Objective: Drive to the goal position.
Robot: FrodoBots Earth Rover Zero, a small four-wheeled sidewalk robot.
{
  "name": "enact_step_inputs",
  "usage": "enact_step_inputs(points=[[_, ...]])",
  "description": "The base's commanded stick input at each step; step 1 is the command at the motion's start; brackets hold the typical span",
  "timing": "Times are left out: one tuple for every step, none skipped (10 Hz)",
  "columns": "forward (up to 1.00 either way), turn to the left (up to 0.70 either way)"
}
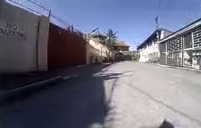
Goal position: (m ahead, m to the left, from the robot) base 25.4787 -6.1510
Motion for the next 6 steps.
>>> enact_step_inputs(points=[[0.7,0.0],[0.7,0.0],[0.7,0.0],[0.7,0.0],[0.7,0.0],[0.7,0.0]])
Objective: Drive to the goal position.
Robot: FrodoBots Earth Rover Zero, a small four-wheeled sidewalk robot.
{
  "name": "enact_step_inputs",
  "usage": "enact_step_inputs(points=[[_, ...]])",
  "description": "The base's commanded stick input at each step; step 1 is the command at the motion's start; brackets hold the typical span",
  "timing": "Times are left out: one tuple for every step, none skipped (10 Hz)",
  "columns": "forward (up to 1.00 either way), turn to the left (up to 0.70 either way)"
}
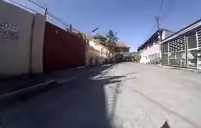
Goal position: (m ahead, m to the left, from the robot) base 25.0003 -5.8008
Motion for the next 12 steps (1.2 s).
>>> enact_step_inputs(points=[[0.7,0.0],[0.7,0.0],[0.7,0.0],[0.7,0.0],[0.7,0.0],[0.7,0.0],[0.7,0.0],[0.7,0.0],[0.7,-0.03],[0.7,-0.18],[0.7,-0.35],[0.7,-0.33]])
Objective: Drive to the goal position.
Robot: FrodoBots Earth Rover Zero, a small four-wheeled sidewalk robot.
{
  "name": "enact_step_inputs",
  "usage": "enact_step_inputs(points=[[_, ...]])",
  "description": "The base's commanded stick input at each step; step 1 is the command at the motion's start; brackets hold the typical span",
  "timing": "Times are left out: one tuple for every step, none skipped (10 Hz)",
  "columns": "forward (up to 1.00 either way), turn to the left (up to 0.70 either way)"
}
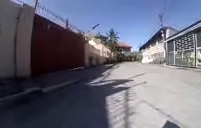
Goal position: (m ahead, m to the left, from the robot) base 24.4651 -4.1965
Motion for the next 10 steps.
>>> enact_step_inputs(points=[[0.7,-0.24],[0.7,-0.14],[0.7,-0.05],[0.7,-0.03],[0.7,-0.03],[0.7,-0.03],[0.7,-0.03],[0.7,-0.03],[0.7,-0.03],[0.7,-0.03]])
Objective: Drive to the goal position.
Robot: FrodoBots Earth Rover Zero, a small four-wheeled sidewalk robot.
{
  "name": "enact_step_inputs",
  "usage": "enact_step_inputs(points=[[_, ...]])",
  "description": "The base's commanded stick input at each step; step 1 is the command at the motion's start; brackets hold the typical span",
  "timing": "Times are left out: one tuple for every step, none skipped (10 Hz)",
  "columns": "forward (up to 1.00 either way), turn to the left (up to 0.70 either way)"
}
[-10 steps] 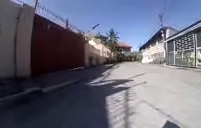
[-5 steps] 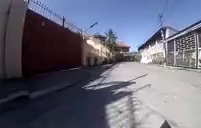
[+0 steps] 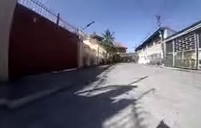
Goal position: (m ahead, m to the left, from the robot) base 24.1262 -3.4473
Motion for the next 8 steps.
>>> enact_step_inputs(points=[[0.7,-0.03],[0.7,-0.03],[0.7,-0.03],[0.7,-0.03],[0.7,-0.03],[0.7,-0.03],[0.7,-0.03],[0.7,-0.03]])
